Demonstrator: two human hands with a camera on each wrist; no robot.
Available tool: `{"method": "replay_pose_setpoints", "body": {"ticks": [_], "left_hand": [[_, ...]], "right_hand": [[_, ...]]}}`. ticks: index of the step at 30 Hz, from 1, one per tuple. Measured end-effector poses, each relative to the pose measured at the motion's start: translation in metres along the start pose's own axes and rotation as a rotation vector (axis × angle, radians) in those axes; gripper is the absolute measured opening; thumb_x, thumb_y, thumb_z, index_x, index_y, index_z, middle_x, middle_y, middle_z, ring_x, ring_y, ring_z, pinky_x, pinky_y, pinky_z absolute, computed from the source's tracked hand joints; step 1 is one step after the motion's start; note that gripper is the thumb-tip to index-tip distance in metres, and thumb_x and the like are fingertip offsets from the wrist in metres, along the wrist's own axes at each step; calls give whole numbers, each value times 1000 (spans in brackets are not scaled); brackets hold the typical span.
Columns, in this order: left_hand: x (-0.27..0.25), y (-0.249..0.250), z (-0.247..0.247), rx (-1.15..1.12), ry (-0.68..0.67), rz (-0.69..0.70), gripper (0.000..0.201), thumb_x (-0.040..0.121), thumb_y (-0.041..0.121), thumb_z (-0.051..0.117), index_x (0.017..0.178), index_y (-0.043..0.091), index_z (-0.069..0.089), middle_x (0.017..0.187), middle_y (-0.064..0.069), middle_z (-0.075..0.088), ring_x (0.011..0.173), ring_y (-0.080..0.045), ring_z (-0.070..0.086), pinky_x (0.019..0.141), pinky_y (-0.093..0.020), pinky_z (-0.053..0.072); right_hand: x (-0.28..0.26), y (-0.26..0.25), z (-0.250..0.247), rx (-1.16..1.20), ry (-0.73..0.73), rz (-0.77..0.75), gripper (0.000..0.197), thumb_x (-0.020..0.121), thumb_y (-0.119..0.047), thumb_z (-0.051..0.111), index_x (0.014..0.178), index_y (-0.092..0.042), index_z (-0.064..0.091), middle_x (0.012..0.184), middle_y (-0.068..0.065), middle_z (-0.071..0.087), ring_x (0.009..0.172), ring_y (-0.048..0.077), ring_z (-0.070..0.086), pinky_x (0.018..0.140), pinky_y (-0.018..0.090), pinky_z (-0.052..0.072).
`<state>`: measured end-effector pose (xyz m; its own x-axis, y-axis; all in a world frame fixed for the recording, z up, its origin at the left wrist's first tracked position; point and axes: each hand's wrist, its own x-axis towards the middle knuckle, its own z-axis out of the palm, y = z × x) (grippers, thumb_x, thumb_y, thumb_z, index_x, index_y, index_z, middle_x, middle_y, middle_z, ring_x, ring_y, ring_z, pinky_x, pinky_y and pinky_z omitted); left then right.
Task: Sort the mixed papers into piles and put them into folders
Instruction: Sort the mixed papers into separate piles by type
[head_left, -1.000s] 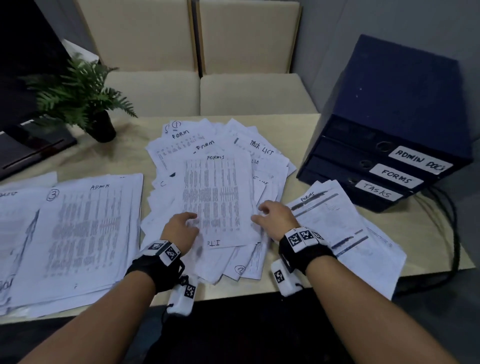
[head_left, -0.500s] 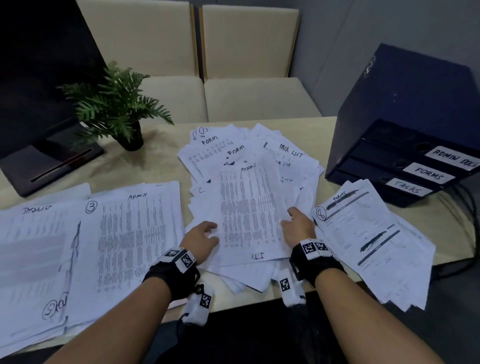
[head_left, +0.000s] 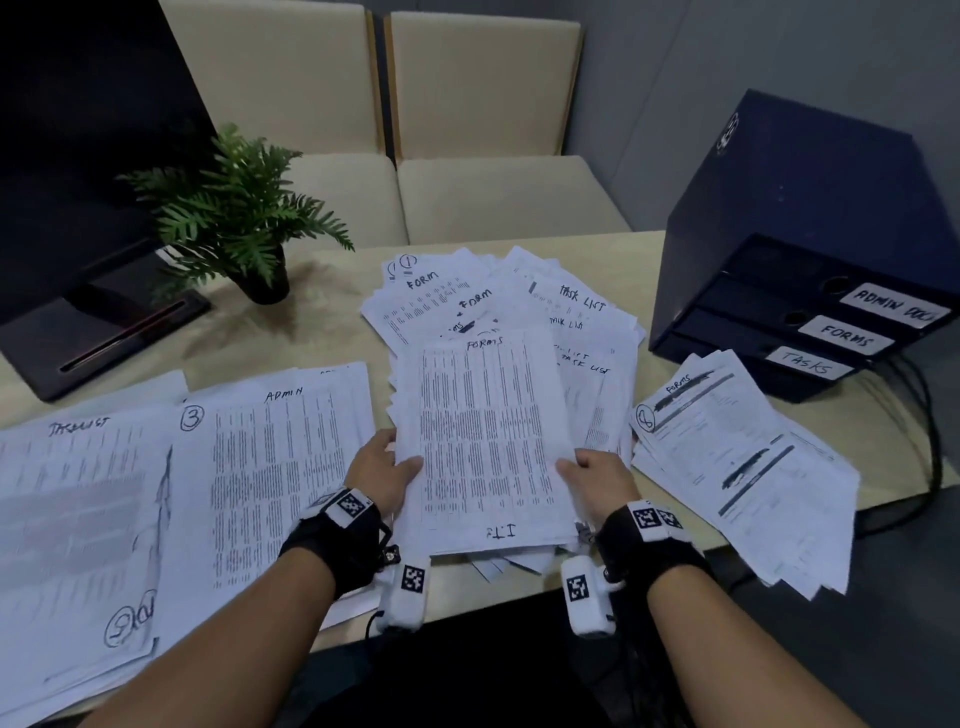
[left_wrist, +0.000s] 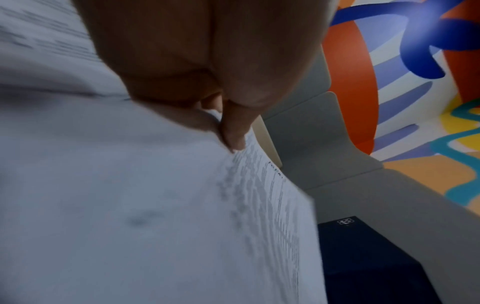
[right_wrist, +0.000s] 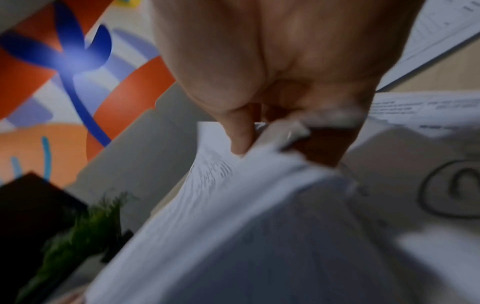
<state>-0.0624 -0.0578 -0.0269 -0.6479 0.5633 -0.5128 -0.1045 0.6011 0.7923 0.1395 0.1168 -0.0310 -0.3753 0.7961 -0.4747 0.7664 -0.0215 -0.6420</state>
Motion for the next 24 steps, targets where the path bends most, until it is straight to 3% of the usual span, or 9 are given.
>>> {"method": "replay_pose_setpoints", "body": {"ticks": [2, 5, 8, 10, 16, 18, 20, 22, 24], "left_hand": [[0, -5, 1, 61, 34, 0, 28, 92, 12, 59, 119, 12, 54, 106, -4, 67, 82, -20, 63, 66, -22, 49], [2, -13, 2, 124, 87, -20, 29, 90, 12, 58, 118, 15, 56, 110, -5, 68, 91, -22, 63, 83, -31, 50], [0, -16, 4, 139, 111, -46, 30, 92, 7, 53, 122, 10, 53, 109, -6, 64, 88, -20, 57, 77, -25, 42], [0, -18, 4, 128, 116, -69, 31, 93, 5, 51, 124, 9, 51, 111, -9, 65, 86, -21, 59, 76, -25, 43], [4, -20, 5, 76, 102, -110, 34, 94, 11, 49, 128, 10, 49, 116, -12, 65, 92, -25, 61, 80, -28, 46], [4, -19, 6, 38, 119, -137, 33, 94, 24, 50, 126, 15, 51, 115, -11, 65, 96, -30, 63, 84, -35, 50], [2, -16, 6, 26, 100, -149, 39, 92, 37, 54, 124, 16, 50, 113, -12, 66, 99, -36, 63, 86, -43, 50], [-2, -13, 8, 7, 56, -127, 45, 89, 33, 63, 124, 13, 45, 109, -6, 64, 95, -29, 64, 80, -36, 52], [-7, -11, 9, 15, 13, -94, 43, 87, 16, 66, 124, 13, 43, 105, -1, 60, 89, -22, 61, 65, -26, 46]], "right_hand": [[5, 5, -2, -68, 43, 13, 28, 92, -19, 54, 66, -10, 46, 65, 10, 41, 59, 21, 38, 57, 29, 24], [17, 15, -15, -41, 203, 77, 25, 95, -15, 50, 75, 0, 51, 77, 16, 51, 72, 29, 48, 63, 30, 31], [23, 25, -38, 173, 359, 104, 22, 96, -12, 48, 75, -9, 55, 81, 9, 56, 77, 25, 49, 71, 28, 37], [24, 27, -48, 229, 378, 105, 23, 96, -12, 47, 74, -14, 54, 80, 7, 55, 75, 24, 48, 72, 28, 38], [13, 18, -38, 206, 255, 36, 18, 94, -13, 50, 84, -7, 63, 77, 8, 61, 70, 23, 53, 60, 26, 39], [6, 13, -26, 128, 171, 3, 25, 94, -12, 49, 70, -8, 49, 64, 4, 45, 58, 18, 39, 51, 26, 29], [1, 8, -12, 54, 83, -20, 30, 94, -13, 48, 67, -13, 35, 63, 4, 33, 56, 18, 29, 51, 29, 21], [-1, 5, 1, -8, -4, -21, 26, 95, -15, 48, 71, -12, 38, 66, 7, 36, 59, 18, 32, 52, 30, 21], [-4, 4, 11, -29, -45, 0, 25, 95, -17, 47, 72, -12, 40, 67, 7, 39, 60, 19, 35, 53, 29, 22]]}}
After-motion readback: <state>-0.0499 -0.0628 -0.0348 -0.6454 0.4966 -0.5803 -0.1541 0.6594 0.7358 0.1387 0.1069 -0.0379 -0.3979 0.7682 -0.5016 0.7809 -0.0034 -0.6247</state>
